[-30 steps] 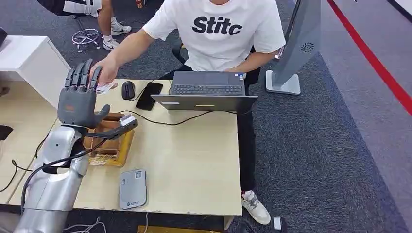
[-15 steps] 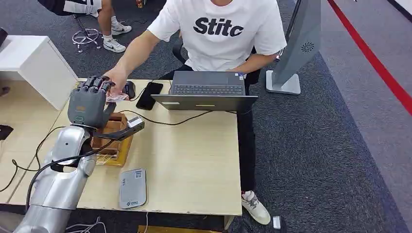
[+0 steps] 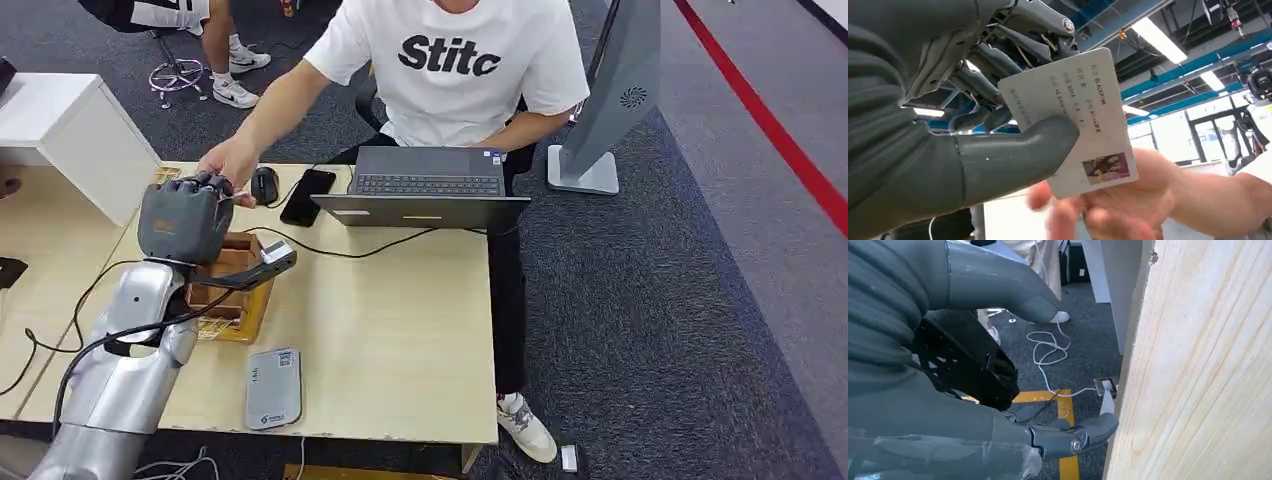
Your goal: Pass the card to the sensor for recognition and then transmit it.
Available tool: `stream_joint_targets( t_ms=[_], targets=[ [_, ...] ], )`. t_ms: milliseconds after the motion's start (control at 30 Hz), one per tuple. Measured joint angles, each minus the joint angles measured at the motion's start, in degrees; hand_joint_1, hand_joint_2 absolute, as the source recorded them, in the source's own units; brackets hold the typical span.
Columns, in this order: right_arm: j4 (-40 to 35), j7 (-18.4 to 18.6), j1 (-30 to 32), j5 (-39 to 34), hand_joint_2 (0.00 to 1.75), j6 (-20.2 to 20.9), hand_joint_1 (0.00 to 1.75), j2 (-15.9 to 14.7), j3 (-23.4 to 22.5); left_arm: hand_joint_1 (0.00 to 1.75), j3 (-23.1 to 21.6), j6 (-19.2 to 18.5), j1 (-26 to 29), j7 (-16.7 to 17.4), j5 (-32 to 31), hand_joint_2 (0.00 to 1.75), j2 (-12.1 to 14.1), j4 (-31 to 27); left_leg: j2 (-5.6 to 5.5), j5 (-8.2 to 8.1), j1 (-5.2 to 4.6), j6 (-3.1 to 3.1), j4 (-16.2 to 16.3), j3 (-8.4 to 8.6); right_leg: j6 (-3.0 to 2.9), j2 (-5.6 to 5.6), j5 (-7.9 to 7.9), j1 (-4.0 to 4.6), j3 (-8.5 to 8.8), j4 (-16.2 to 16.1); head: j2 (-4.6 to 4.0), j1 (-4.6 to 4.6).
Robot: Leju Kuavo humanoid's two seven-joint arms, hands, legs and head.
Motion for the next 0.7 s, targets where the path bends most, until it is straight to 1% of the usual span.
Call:
stream_joint_targets(
  t_ms=[67, 100, 200, 267, 333, 400, 700],
  targets=[
    [0.0, -0.1, 0.0, -0.1, 1.75, 0.0, 0.00, 0.0, 0.0, 1.75, 0.0, 1.6, 0.5, -0.2, -0.9, 1.75, 0.1, -0.2, 0.01, 0.00, 0.00, 0.00, 0.0, -0.01, 0.00, 0.01, 0.00, 0.00, 0.01, 0.0, 0.00, 0.02],
    [0.0, -0.3, 0.0, -0.1, 1.75, 0.0, 0.00, 0.0, 0.0, 1.75, 0.0, 3.5, 1.6, -0.8, -1.2, 1.75, 0.4, -1.1, 0.06, -0.01, 0.00, -0.01, 0.0, -0.01, 0.00, 0.06, 0.00, 0.00, 0.00, 0.0, 0.00, 0.02],
    [0.0, -1.3, 0.4, -0.7, 1.75, 0.2, 0.00, 0.0, 0.0, 1.75, 0.0, 8.1, 6.8, -2.3, -0.8, 1.75, 0.5, -6.4, 0.12, -0.07, -0.01, 0.01, 0.0, 0.00, 0.05, 0.13, -0.07, -0.01, -0.01, 0.0, 0.00, 0.00],
    [0.0, -1.5, 0.7, -1.0, 1.75, 0.5, 0.00, 0.0, 0.0, 1.75, 0.0, 9.6, 10.7, -3.0, -0.8, 1.75, 0.5, -10.1, 0.14, -0.14, -0.01, 0.02, 0.0, 0.00, 0.04, 0.12, -0.13, -0.01, -0.03, 0.0, 0.00, 0.00],
    [0.0, -1.7, 0.8, -1.1, 1.75, 0.6, 0.00, 0.0, 0.0, 1.75, 0.0, 9.7, 13.2, -3.1, -0.8, 1.75, 0.5, -12.4, 0.11, -0.16, -0.01, 0.05, 0.0, -0.04, 0.05, 0.08, -0.15, -0.01, -0.04, 0.0, 0.00, 0.00],
    [0.1, -1.8, 0.8, -1.1, 1.75, 0.7, 0.00, 0.0, 0.0, 1.75, 0.0, 9.6, 14.3, -3.1, -0.8, 1.75, 0.7, -13.9, 0.11, -0.16, -0.01, 0.05, 0.0, -0.04, 0.06, 0.06, -0.15, -0.01, -0.04, 0.0, 0.00, -0.02],
    [0.1, -1.8, 0.9, -1.1, 1.75, 0.7, 0.00, 0.0, -0.1, 1.75, 0.0, 9.5, 15.3, -3.1, -0.8, 1.75, 0.8, -16.0, 0.11, -0.12, 0.00, 0.01, 0.0, -0.02, 0.04, 0.07, -0.12, -0.01, -0.03, 0.0, 0.00, 0.00]
  ],
)
